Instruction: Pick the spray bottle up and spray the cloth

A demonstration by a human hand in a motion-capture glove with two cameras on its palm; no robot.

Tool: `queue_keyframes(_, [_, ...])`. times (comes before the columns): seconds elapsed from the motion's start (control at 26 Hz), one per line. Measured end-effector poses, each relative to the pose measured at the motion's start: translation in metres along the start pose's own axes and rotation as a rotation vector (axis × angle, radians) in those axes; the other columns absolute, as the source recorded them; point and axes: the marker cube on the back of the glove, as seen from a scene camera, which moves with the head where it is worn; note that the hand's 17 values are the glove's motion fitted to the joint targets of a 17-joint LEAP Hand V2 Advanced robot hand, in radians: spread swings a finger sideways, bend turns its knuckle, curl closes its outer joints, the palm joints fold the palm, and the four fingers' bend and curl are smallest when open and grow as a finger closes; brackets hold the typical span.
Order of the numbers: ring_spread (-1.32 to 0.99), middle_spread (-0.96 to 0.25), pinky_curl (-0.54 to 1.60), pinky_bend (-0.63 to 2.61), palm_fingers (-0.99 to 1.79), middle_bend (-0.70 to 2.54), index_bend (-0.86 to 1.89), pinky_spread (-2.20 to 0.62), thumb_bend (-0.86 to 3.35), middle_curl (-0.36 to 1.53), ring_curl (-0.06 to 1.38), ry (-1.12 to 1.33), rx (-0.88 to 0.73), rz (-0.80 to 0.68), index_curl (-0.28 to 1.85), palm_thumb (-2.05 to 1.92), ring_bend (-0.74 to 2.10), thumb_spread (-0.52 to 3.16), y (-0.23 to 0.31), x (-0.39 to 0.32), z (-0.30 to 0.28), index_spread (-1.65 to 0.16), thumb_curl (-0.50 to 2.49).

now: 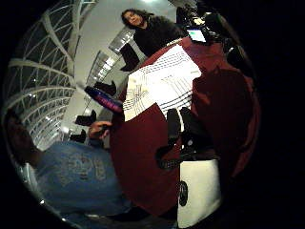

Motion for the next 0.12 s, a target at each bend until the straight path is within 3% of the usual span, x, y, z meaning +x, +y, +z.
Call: queue_keyframes(0.12, [-0.01, -0.06, 0.35, 0.33, 0.75, 0.42, 0.06, 0.21, -0.02, 0.45, 0.38, 0.004, 0.006, -0.001, 0.12, 0.77, 0.56, 1.07, -0.002, 0.0026, 0.0001, -0.31, 0.48])
